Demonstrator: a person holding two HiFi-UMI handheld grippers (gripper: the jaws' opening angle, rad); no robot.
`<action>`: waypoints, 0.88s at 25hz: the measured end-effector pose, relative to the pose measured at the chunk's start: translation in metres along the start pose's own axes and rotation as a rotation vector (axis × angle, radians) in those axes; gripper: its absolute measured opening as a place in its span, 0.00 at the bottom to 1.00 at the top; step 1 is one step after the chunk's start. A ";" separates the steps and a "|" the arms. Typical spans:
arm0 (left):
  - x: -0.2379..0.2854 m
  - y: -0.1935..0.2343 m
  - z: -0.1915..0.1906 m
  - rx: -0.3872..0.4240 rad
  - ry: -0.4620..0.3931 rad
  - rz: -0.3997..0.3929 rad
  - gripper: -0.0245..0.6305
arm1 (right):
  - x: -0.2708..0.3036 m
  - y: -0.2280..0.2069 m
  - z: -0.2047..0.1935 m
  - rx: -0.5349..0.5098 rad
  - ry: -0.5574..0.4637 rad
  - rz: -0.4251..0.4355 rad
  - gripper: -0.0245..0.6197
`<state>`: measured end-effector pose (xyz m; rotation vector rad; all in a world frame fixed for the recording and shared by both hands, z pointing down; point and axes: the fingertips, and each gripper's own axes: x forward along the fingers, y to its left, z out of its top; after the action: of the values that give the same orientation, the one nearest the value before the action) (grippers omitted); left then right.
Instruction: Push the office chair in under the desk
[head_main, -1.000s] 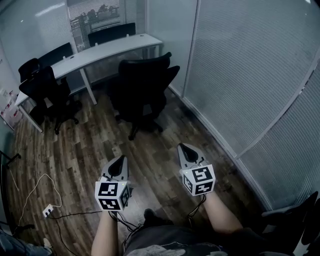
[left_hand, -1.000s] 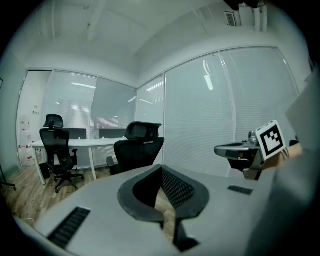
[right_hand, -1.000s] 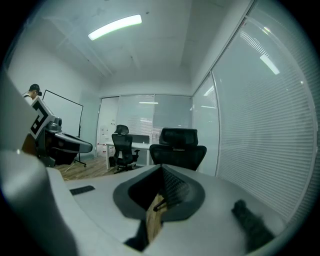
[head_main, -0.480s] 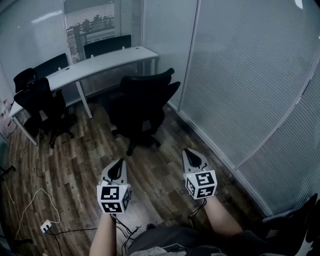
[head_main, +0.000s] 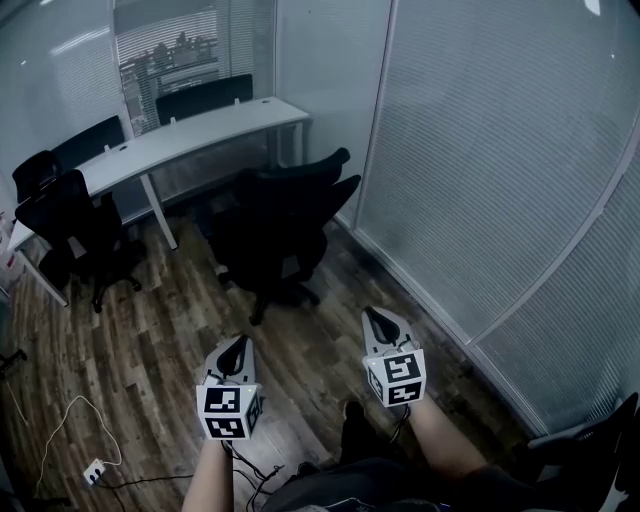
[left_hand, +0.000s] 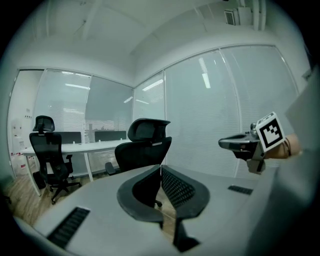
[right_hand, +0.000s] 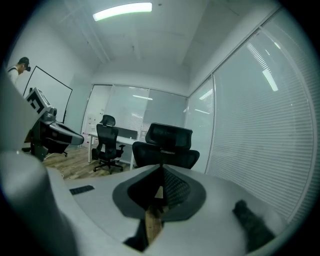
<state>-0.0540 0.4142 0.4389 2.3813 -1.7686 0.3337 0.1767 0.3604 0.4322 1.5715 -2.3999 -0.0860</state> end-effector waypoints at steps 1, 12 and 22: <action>0.008 0.002 0.000 0.011 0.006 0.007 0.06 | 0.010 -0.006 0.001 0.001 -0.010 -0.002 0.08; 0.128 0.030 0.031 0.052 0.048 0.143 0.06 | 0.150 -0.075 -0.005 0.084 -0.011 0.081 0.08; 0.214 0.045 0.066 0.098 0.077 0.265 0.06 | 0.250 -0.137 -0.013 0.042 0.087 0.147 0.08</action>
<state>-0.0316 0.1865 0.4324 2.1617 -2.0776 0.5491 0.2078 0.0786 0.4663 1.3806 -2.4542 0.0607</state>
